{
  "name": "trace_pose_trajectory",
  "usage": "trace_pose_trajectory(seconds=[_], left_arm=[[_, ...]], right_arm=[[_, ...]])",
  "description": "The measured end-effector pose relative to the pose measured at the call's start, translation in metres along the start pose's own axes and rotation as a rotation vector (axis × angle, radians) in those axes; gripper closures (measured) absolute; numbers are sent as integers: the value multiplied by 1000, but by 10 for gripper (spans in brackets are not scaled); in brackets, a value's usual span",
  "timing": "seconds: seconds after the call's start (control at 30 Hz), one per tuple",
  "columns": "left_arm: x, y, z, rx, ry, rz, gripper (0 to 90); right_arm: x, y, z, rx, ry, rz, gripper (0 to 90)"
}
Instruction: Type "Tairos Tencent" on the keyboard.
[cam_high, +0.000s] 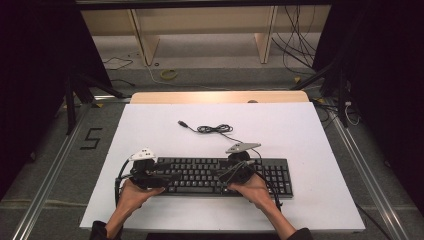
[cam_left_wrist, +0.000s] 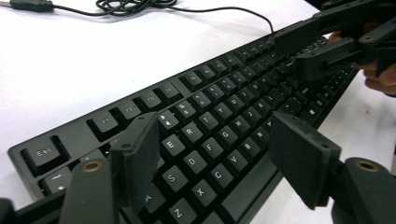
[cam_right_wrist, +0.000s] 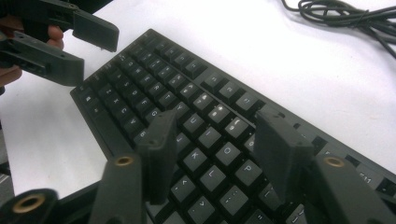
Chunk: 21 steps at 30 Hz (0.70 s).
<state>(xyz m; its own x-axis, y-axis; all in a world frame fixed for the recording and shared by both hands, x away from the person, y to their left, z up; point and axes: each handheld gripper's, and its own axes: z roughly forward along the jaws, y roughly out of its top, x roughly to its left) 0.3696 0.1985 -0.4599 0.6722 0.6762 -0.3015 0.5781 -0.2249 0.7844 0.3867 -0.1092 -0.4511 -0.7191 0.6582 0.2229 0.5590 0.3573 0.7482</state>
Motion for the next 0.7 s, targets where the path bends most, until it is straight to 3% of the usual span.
trace_pose_trajectory(seconds=[0.23, 0.7], left_arm=[[1, 3, 0, 39, 29, 15, 415], [3, 7, 7, 143, 42, 41, 745]], right_arm=[[3, 0, -3, -12, 8, -4, 443], [7, -4, -7, -34, 21, -19, 409]])
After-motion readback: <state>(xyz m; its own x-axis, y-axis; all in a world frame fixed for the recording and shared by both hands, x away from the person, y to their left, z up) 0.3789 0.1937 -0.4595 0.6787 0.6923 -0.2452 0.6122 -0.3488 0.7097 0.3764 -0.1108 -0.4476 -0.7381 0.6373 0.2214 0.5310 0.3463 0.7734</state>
